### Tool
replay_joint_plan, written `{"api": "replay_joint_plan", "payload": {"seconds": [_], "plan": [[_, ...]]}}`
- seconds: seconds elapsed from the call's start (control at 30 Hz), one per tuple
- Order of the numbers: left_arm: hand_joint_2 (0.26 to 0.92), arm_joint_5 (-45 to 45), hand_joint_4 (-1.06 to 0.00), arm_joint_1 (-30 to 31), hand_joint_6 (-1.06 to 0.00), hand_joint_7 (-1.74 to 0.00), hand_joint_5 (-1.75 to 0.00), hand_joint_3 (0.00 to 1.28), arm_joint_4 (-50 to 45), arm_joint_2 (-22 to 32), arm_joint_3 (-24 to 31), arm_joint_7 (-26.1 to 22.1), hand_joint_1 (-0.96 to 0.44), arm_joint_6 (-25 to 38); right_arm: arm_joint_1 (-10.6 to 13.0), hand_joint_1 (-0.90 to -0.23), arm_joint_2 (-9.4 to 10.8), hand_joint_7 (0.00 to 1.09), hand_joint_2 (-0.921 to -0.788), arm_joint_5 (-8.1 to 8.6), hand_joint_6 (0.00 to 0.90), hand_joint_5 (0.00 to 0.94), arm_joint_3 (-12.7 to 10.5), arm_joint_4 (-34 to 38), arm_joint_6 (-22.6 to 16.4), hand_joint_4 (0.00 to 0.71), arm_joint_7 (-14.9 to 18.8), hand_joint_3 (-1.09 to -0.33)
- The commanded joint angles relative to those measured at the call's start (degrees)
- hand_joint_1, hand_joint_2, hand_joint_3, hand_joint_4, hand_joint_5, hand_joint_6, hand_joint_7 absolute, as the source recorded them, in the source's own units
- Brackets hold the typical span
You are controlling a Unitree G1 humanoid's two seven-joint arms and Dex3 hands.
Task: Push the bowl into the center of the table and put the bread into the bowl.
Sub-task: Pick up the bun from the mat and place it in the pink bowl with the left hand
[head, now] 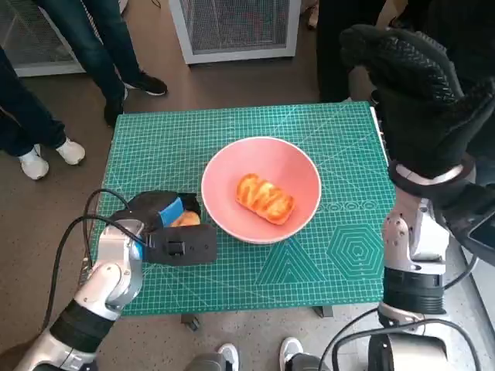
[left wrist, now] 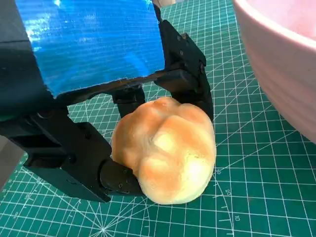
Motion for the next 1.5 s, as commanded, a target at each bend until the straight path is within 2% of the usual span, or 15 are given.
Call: {"api": "replay_joint_plan", "payload": {"seconds": [0.03,0.3,0.43,0.5,0.97,1.27,1.5], "plan": [[0.713,-0.6,-0.54,2.1,-0.70,-1.04,-1.49,0.49,-3.1,1.7,1.4,-1.8,0.00,0.1,1.3,-0.661,-0.3,0.39,-0.921,0.25,0.231,0.000,0.1,0.0,0.8,0.310,0.5,-0.753],[0.702,-0.2,-0.70,3.5,-0.69,-1.07,-1.30,0.44,-12.4,4.6,5.8,-5.5,0.00,2.3,1.3,-0.661,-0.3,0.39,-0.921,0.39,0.231,0.000,-0.1,0.0,0.9,0.310,0.6,-0.752],[0.798,-0.2,-0.70,3.6,-0.68,-1.08,-1.23,0.26,-17.6,5.8,8.4,-7.7,0.00,3.6,1.4,-0.661,-0.2,0.39,-0.921,0.31,0.230,0.000,0.0,0.1,1.0,0.309,0.5,-0.752],[0.816,-0.2,-0.70,3.4,-0.68,-1.10,-1.20,0.23,-20.4,6.3,9.8,-9.0,0.00,4.4,1.4,-0.661,-0.1,0.39,-0.921,0.25,0.230,0.000,0.1,0.1,1.0,0.309,0.5,-0.752],[0.841,-0.4,-0.71,-3.6,-0.69,-1.13,-1.13,0.17,-33.7,7.6,17.1,-15.7,0.00,8.1,1.1,-0.661,0.2,0.39,-0.921,0.31,0.230,0.003,0.4,0.3,1.6,0.315,0.4,-0.753],[0.845,0.8,-0.73,-10.0,-0.69,-1.11,-1.13,0.16,-36.4,4.9,15.7,-15.8,0.00,8.7,1.0,-0.664,0.3,0.39,-0.921,0.71,0.234,0.004,0.3,0.3,2.2,0.318,0.5,-0.753],[0.842,1.0,-0.77,-16.2,-0.71,-1.05,-1.12,0.14,-34.6,1.6,11.8,-15.5,0.00,6.9,1.1,-0.663,0.2,0.39,-0.921,1.10,0.234,0.004,0.2,0.1,2.6,0.319,0.6,-0.752]]}}
